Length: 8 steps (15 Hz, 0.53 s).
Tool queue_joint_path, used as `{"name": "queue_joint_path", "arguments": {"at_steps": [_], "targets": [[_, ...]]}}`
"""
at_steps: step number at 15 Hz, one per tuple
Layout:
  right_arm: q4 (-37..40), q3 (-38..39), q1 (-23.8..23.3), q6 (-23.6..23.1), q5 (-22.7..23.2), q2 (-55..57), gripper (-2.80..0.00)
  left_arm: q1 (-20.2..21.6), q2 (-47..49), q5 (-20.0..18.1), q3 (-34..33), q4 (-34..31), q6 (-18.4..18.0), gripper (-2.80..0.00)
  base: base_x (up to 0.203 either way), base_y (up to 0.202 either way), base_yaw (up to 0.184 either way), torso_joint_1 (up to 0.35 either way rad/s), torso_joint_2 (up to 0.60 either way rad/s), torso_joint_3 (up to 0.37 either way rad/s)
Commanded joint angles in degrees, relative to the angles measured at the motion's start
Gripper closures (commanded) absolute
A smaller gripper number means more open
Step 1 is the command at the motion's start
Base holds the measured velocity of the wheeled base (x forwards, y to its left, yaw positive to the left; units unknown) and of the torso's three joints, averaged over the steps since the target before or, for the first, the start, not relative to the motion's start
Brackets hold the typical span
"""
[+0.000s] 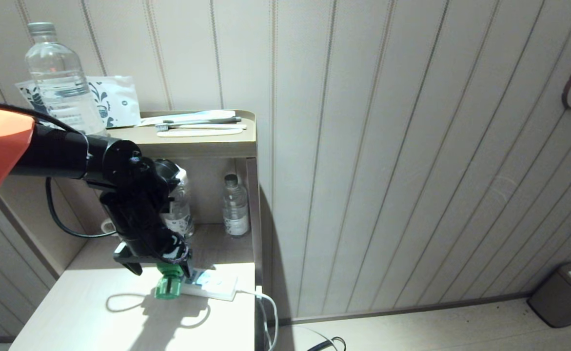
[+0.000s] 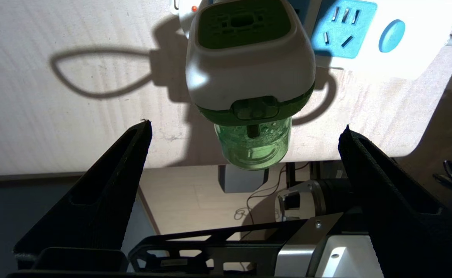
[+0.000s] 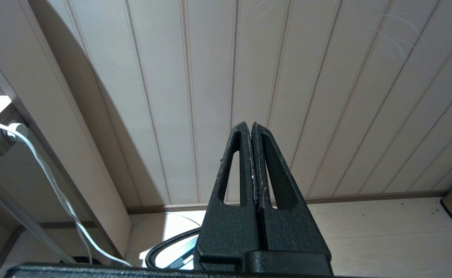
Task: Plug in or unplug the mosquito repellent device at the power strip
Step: Hold the socket with your right hand and unplug it with your left hand
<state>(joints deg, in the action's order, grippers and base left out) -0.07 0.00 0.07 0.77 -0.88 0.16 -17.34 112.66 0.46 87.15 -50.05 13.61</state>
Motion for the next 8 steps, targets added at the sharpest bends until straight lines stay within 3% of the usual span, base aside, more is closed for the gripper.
{"name": "queue_joint_path", "arguments": {"at_steps": [1, 3, 4, 6, 8], "targets": [[0.0, 0.0, 0.0, 0.0, 0.0, 0.0, 0.0, 0.0, -4.9, 0.1, 1.3, 0.0, -0.1, -2.8, 0.0, 0.0, 0.0, 0.0, 0.0, 0.0], [0.0, 0.0, 0.0, 0.0, 0.0, 0.0, 0.0, 0.0, -7.0, 0.0, -3.6, -1.5, -1.6, -2.8, 0.0, 0.0, 0.0, 0.0, 0.0, 0.0], [0.0, 0.0, 0.0, 0.0, 0.0, 0.0, 0.0, 0.0, -7.3, -0.1, -7.2, -2.2, -4.6, -2.8, 0.0, 0.0, 0.0, 0.0, 0.0, 0.0], [0.0, 0.0, 0.0, 0.0, 0.0, 0.0, 0.0, 0.3, -7.6, -0.7, -12.4, -3.2, -14.0, -2.8, 0.0, 0.0, 0.0, -0.028, -0.04, 0.028], [0.0, 0.0, 0.0, 0.0, 0.0, 0.0, 0.0, 0.5, -6.0, -0.7, -11.2, -3.0, -13.9, -2.8, 0.0, 0.0, 0.0, 0.014, 0.01, -0.004]]}}
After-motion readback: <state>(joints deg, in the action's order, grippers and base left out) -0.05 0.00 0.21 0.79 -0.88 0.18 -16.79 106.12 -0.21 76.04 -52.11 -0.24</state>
